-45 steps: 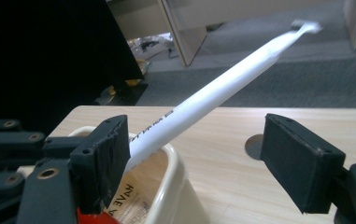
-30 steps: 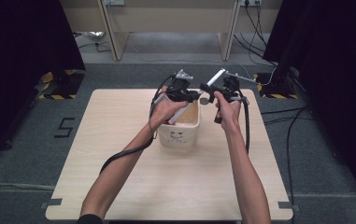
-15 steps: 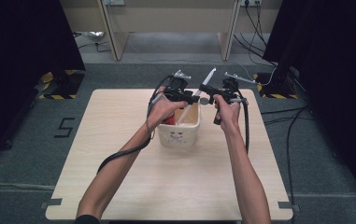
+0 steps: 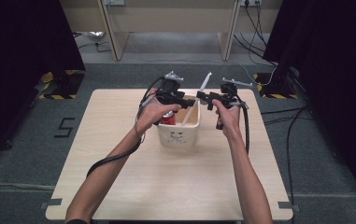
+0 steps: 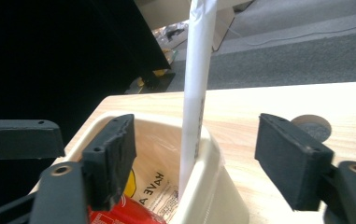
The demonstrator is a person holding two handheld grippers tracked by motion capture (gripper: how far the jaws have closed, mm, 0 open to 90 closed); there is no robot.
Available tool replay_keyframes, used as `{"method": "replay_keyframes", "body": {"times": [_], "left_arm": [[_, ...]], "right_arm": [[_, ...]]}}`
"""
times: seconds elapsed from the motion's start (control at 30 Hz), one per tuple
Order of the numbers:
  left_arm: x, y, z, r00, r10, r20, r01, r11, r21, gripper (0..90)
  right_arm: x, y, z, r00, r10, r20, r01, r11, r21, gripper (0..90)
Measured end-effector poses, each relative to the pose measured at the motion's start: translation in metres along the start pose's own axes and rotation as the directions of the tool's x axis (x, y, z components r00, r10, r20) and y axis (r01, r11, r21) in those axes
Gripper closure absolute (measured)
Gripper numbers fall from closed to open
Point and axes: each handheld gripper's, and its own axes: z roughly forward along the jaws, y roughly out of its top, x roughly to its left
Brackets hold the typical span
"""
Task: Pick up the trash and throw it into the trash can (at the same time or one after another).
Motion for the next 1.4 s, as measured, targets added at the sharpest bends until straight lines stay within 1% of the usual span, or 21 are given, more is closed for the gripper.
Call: {"method": "replay_keyframes", "body": {"times": [0.1,0.17,0.23,0.3,0.37,0.4,0.43,0.63,0.67,0.77,0.83,0.87,0.93,0.97,1.0,1.03,1.13,1.23,1.27,1.3,1.4], "left_arm": [[0.001,-0.004,-0.003,1.0,0.0,0.003,0.0,1.0,0.005,39.0],[0.002,-0.007,-0.006,1.0,0.002,0.003,-0.002,0.9999,0.011,38.3],[0.003,-0.011,-0.009,1.0,-0.002,0.003,0.002,1.0,0.008,37.3],[0.004,-0.016,-0.014,1.0,-0.007,0.003,0.007,1.0,0.004,36.5],[0.005,-0.02,-0.019,1.0,-0.006,0.004,0.006,1.0,0.002,35.6],[0.006,-0.023,-0.022,1.0,-0.007,0.003,0.007,1.0,0.0,35.3],[0.007,-0.025,-0.024,1.0,-0.005,0.004,0.005,1.0,0.0,34.9],[0.01,-0.037,-0.036,0.9999,-0.013,-0.004,0.013,0.9998,-0.014,32.8],[0.011,-0.044,-0.041,0.9999,-0.011,-0.01,0.011,0.9999,-0.012,32.6],[0.012,-0.053,-0.046,0.9999,-0.011,-0.009,0.011,0.9999,-0.011,31.8],[0.012,-0.056,-0.048,0.9998,-0.015,-0.009,0.015,0.9997,-0.017,31.2],[0.013,-0.064,-0.054,0.9997,-0.02,-0.011,0.02,0.9995,-0.023,30.7],[0.014,-0.068,-0.056,0.9997,-0.021,-0.012,0.021,0.9995,-0.024,30.0],[0.016,-0.074,-0.062,0.9996,-0.026,-0.013,0.025,0.9992,-0.031,29.8],[0.016,-0.077,-0.065,0.9995,-0.029,-0.014,0.029,0.999,-0.035,29.7],[0.016,-0.077,-0.065,0.9995,-0.029,-0.014,0.029,0.999,-0.035,29.6],[0.018,-0.088,-0.076,0.9995,-0.026,-0.02,0.025,0.9984,-0.051,29.5],[0.019,-0.1,-0.084,0.9992,-0.029,-0.027,0.027,0.9979,-0.058,29.2],[0.019,-0.1,-0.084,0.9992,-0.029,-0.027,0.027,0.9979,-0.058,29.2],[0.019,-0.108,-0.091,0.9993,-0.027,-0.024,0.026,0.9972,-0.07,29.1],[0.018,-0.122,-0.098,0.9991,-0.032,-0.029,0.03,0.9965,-0.078,28.9]], "right_arm": [[-0.002,-0.002,-0.005,0.9997,-0.023,0.01,0.023,1.0,0.003,24.4],[-0.001,-0.005,-0.01,0.9976,-0.057,0.04,0.057,0.998,0.012,22.0],[-0.001,-0.007,-0.015,0.9883,-0.122,0.092,0.119,0.992,0.035,18.8],[-0.001,-0.011,-0.021,0.977,-0.176,0.121,0.172,0.984,0.046,17.9],[-0.002,-0.015,-0.026,0.9682,-0.212,0.132,0.206,0.977,0.059,16.2],[-0.003,-0.018,-0.03,0.9619,-0.235,0.14,0.226,0.971,0.076,15.7],[-0.004,-0.02,-0.032,0.9583,-0.248,0.142,0.238,0.968,0.081,15.7],[-0.01,-0.036,-0.046,0.9529,-0.264,0.148,0.25,0.962,0.108,15.7],[-0.012,-0.044,-0.053,0.9397,-0.294,0.175,0.275,0.954,0.122,15.6],[-0.013,-0.055,-0.058,0.9248,-0.33,0.19,0.304,0.94,0.153,16.1],[-0.013,-0.058,-0.059,0.9234,-0.333,0.191,0.306,0.939,0.158,16.1],[-0.014,-0.067,-0.063,0.9227,-0.338,0.185,0.309,0.936,0.17,16.0],[-0.015,-0.074,-0.066,0.9208,-0.346,0.179,0.316,0.932,0.178,16.0],[-0.014,-0.077,-0.068,0.9192,-0.351,0.179,0.32,0.93,0.182,15.9],[-0.014,-0.08,-0.069,0.9156,-0.36,0.179,0.327,0.926,0.188,16.0],[-0.013,-0.083,-0.071,0.9146,-0.362,0.179,0.33,0.925,0.189,15.9],[-0.011,-0.09,-0.076,0.9149,-0.367,0.167,0.335,0.922,0.193,16.0],[-0.008,-0.098,-0.08,0.904,-0.388,0.179,0.355,0.915,0.194,16.0],[-0.008,-0.101,-0.081,0.9057,-0.386,0.175,0.352,0.915,0.197,16.0],[-0.008,-0.105,-0.083,0.9082,-0.382,0.171,0.347,0.915,0.204,16.0],[-0.011,-0.115,-0.088,0.91,-0.375,0.177,0.338,0.918,0.209,16.0]]}}
